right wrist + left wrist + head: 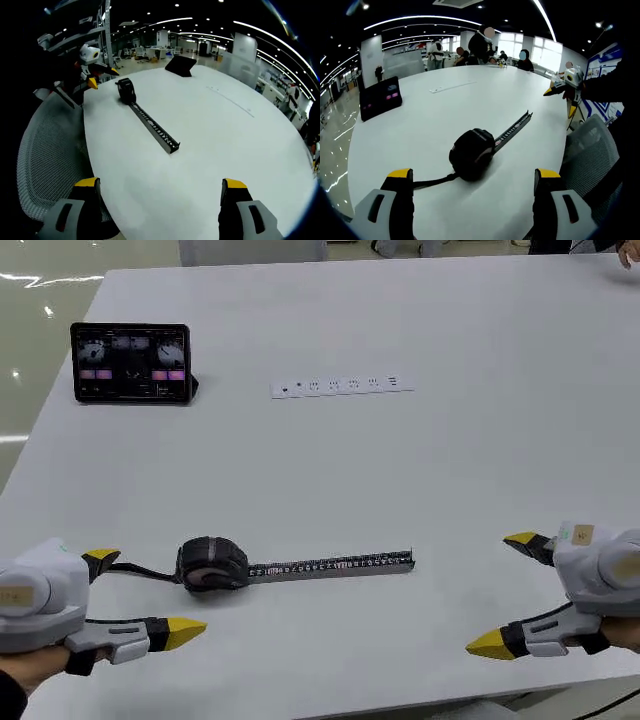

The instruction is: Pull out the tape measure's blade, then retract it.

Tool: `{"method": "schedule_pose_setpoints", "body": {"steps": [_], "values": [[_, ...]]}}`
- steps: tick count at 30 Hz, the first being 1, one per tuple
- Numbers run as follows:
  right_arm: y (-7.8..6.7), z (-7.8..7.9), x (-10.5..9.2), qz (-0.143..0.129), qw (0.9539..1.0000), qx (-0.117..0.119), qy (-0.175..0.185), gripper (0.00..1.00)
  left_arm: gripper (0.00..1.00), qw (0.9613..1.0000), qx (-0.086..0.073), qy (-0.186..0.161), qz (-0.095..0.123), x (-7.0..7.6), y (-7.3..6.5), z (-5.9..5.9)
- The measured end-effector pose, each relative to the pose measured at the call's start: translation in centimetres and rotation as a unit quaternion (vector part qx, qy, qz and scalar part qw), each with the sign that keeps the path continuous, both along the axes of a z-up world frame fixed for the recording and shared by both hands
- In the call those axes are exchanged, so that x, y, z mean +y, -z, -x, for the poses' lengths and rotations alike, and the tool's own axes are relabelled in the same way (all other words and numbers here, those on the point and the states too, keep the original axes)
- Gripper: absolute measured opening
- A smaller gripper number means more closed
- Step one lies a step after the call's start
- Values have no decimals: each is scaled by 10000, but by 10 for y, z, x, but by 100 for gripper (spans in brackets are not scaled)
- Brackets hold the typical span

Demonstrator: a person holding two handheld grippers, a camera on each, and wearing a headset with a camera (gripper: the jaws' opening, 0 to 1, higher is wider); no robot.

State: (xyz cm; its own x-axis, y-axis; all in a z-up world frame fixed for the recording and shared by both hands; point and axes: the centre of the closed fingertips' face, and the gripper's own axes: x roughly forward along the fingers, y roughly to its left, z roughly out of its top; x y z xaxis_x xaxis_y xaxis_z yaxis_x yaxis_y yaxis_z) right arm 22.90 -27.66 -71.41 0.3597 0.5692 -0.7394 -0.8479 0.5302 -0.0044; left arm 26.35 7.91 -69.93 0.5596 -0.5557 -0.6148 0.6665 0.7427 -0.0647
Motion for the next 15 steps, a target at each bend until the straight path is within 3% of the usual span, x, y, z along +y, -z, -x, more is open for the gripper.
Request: {"method": "schedule_pose_setpoints", "body": {"steps": [4, 6, 10, 12, 15], "values": [[0, -10, 1, 150, 9998, -3, -143, 99, 99, 9999, -31, -7, -103, -6, 3, -5], [-2, -12, 3, 211, 9996, 11, -213, 99, 99, 10000, 35, 0, -68, -11, 5, -6], [-1, -21, 3, 300, 9990, -32, -339, 99, 99, 9998, -37, 175, -39, -22, 3, -6], [-1, -25, 2, 471, 9977, -111, -483, 99, 99, 9998, -54, 147, -103, -25, 4, -8], [1, -27, 4, 598, 9960, -118, -658, 99, 99, 10000, -69, 63, 18, -31, 1, -15]]}}
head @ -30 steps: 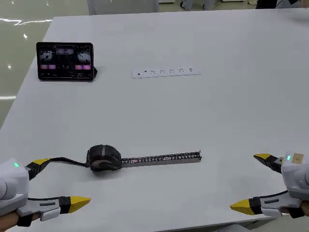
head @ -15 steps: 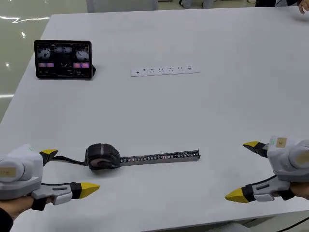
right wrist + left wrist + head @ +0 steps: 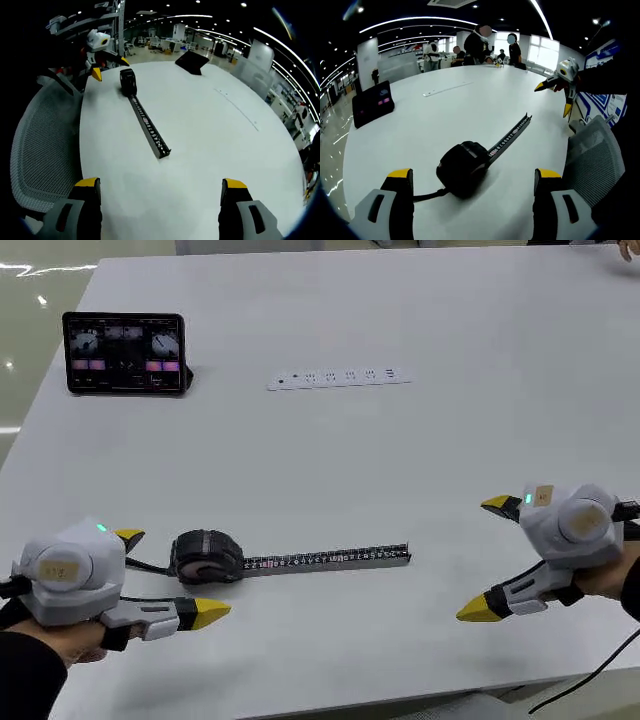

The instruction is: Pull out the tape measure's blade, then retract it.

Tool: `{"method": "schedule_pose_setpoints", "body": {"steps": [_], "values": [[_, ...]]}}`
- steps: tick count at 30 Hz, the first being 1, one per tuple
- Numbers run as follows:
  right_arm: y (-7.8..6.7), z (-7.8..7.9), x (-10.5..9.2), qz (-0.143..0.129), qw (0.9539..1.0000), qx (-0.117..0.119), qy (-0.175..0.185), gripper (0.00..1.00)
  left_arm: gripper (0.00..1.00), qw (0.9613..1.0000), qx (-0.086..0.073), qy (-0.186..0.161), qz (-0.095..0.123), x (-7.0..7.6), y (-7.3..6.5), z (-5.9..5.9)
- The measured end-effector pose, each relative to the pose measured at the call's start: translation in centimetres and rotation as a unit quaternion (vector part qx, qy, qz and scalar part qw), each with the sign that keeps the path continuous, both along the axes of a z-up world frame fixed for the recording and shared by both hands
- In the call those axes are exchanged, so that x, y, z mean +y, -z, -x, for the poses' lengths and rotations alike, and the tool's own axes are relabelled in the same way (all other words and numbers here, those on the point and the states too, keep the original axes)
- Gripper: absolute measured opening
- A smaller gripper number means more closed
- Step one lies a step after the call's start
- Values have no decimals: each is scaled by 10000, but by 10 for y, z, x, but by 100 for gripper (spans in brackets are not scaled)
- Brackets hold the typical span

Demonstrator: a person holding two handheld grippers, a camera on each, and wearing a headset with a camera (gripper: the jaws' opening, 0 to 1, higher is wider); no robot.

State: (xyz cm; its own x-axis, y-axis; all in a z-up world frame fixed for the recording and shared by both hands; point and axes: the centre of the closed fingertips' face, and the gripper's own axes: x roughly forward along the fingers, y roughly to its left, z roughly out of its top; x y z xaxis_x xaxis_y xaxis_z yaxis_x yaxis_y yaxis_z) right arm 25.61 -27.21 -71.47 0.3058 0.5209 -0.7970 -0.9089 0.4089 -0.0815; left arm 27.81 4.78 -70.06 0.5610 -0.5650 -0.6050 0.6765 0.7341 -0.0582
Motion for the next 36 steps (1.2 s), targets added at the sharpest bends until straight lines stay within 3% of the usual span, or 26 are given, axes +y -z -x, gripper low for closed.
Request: {"method": "schedule_pose_setpoints", "body": {"steps": [6, 9, 12, 20, 22, 25, 26, 29, 36], "values": [[2, -11, 6, 122, 9994, 122, -300, 99, 99, 9993, -51, -370, -9, -4, 4, -11], [4, -5, 17, 75, 9948, 148, -1008, 99, 99, 9975, 45, -699, 94, -4, 8, -14], [14, -8, 14, 289, 9940, 358, -989, 99, 99, 9964, 39, -846, 76, -4, 12, -16], [19, -24, 22, 398, 9930, 398, -1034, 99, 99, 9895, 7, -1442, 94, 0, 17, -21], [21, -31, 25, 424, 9933, 367, -1010, 99, 99, 9873, -63, -1582, 160, 0, 16, -24], [24, -36, 30, 472, 9931, 400, -994, 99, 99, 9844, -192, -1748, 87, 0, 18, -28], [26, -38, 31, 497, 9929, 414, -999, 99, 99, 9815, -289, -1888, 118, 0, 17, -32], [31, -44, 32, 564, 9920, 455, -1037, 99, 99, 9795, -303, -1992, 82, -1, 23, -35], [33, -51, 41, 658, 9909, 492, -1065, 95, 99, 9726, -582, -2232, 304, -5, 32, -44]]}}
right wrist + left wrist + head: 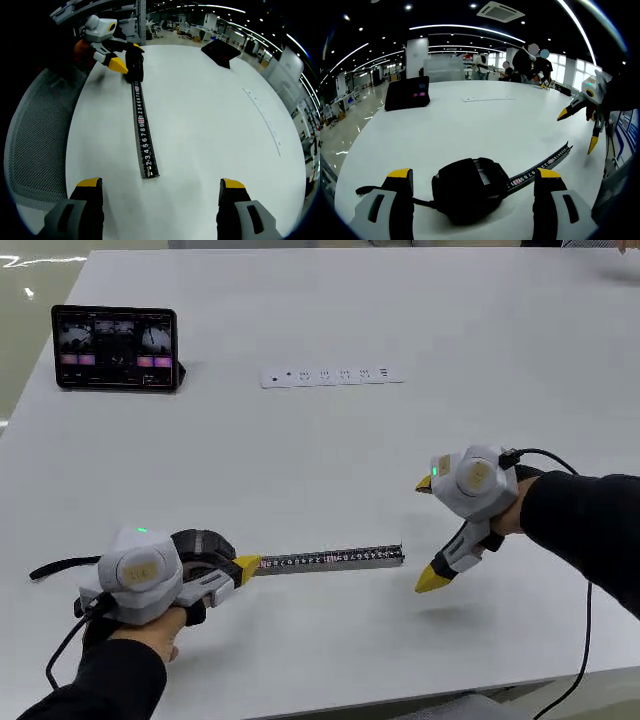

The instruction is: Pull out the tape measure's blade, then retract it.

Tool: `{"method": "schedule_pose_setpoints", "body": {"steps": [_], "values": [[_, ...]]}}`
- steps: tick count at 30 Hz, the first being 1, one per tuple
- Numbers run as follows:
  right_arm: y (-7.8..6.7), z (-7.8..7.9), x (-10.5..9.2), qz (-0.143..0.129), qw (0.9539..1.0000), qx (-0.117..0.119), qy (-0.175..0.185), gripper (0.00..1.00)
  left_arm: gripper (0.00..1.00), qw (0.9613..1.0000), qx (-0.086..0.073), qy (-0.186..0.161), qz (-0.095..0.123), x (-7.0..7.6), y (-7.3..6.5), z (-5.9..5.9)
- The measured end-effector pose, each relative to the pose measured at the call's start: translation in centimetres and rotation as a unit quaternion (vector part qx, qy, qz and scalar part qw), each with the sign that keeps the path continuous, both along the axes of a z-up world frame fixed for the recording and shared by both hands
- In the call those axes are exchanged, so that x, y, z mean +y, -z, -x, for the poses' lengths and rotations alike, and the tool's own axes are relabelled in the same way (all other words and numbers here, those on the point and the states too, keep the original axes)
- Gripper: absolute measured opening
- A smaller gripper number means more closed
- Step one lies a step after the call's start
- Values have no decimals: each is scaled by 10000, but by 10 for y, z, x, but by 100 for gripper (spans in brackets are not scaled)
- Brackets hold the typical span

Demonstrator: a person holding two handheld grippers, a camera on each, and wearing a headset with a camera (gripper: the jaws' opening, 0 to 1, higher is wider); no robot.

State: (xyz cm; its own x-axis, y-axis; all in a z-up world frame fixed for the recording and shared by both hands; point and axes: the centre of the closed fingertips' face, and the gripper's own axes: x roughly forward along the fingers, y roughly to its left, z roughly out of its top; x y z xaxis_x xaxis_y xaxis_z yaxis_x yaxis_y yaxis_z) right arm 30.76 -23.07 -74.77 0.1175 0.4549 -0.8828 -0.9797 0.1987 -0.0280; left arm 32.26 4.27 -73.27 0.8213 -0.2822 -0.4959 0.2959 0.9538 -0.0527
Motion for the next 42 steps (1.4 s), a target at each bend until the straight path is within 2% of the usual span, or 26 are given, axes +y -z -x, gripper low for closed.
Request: {"method": "schedule_pose_setpoints", "body": {"steps": [3, 6, 7, 10, 12, 14, 16, 18, 21, 25, 28, 33, 42], "values": [[3, 0, 4, 36, 9999, -48, -136, 92, 99, 9997, -176, -182, 35, 2, -1, -1], [8, 0, 5, 85, 9998, -4, -154, 87, 99, 9993, -227, -273, 66, 0, 1, 2], [10, 1, 6, 93, 9999, 79, -105, 86, 99, 9990, -305, -308, 50, 0, 0, 2], [14, 1, 6, 149, 9997, 75, -196, 80, 99, 9973, -552, -475, 66, 2, -5, 0], [16, 0, 7, 175, 9996, 62, -221, 76, 99, 9968, -560, -563, 71, 5, -4, 0], [17, 0, 7, 203, 9994, 22, -289, 70, 99, 9970, -494, -599, 66, 6, -1, 1], [19, 0, 7, 210, 9991, 1, -356, 65, 99, 9959, -620, -654, 8, 9, -3, 0], [21, 2, 5, 248, 9987, 17, -449, 60, 99, 9956, -618, -699, 76, 10, -3, 0], [22, 5, 8, 211, 9981, 29, -571, 51, 99, 9944, -794, -691, 77, 11, -9, -4], [22, 6, 13, 179, 9977, 47, -651, 42, 99, 9945, -857, -601, 10, 7, -10, -5], [23, 7, 15, 189, 9970, 38, -756, 38, 99, 9946, -835, -617, 1, 7, -9, -5], [27, 7, 14, 311, 9958, 13, -866, 30, 99, 9946, -851, -597, 14, 4, -9, -4], [31, 13, 13, 387, 9942, 65, -1006, 21, 99, 9940, -845, -686, 72, 5, -9, -4]]}}
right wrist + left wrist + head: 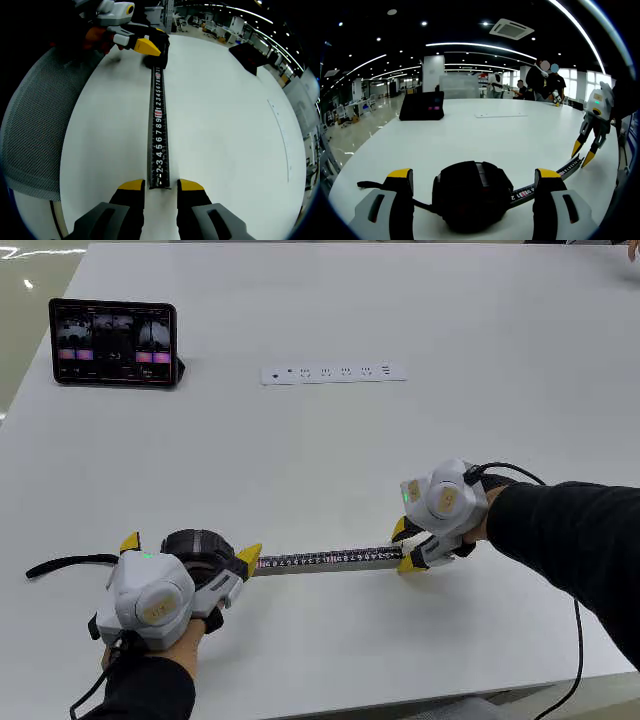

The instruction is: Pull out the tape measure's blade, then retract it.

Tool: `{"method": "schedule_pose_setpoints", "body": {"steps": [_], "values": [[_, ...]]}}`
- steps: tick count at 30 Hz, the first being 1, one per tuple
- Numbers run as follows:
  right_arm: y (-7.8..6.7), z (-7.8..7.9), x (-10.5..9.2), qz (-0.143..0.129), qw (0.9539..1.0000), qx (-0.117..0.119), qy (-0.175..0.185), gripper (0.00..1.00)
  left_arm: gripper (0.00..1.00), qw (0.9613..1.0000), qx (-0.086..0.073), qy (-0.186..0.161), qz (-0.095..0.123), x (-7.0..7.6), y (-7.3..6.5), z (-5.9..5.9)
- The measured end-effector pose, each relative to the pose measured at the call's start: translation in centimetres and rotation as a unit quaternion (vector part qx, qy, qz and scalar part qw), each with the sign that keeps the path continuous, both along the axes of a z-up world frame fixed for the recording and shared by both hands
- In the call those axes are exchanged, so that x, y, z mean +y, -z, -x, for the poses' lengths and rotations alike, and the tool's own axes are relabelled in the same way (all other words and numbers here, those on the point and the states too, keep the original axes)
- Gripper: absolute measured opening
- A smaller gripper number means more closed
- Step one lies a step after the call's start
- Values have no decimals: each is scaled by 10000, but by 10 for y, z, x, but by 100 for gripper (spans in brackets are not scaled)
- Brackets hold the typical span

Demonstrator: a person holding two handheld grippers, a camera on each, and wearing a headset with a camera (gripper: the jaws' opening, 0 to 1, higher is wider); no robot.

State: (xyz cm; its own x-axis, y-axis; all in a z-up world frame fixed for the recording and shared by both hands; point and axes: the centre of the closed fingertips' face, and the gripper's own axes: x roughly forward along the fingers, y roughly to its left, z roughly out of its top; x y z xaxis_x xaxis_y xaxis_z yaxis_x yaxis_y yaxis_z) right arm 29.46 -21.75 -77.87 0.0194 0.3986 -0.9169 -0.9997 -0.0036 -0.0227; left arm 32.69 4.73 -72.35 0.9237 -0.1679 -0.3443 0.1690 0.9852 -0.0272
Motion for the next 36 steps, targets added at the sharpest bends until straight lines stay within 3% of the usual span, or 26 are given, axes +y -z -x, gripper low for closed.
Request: {"method": "schedule_pose_setpoints", "body": {"steps": [3, 12, 20, 22, 36], "values": [[1, 5, 1, 9, 9999, 36, -100, 16, 98, 10000, 17, -9, 31, 0, 1, 0], [3, 4, 1, 84, 9999, 131, -48, 12, 92, 9999, 83, -85, 58, 2, 4, 0], [3, 3, 0, 177, 9995, 204, 134, 10, 74, 9989, 385, -159, 216, 2, 15, 3], [3, 3, 0, 190, 9994, 213, 203, 10, 69, 9982, 472, -143, 342, 0, 18, 3], [2, 2, 1, 213, 9993, 256, 180, 9, 63, 9972, 689, -196, 198, 4, 20, 3]]}}
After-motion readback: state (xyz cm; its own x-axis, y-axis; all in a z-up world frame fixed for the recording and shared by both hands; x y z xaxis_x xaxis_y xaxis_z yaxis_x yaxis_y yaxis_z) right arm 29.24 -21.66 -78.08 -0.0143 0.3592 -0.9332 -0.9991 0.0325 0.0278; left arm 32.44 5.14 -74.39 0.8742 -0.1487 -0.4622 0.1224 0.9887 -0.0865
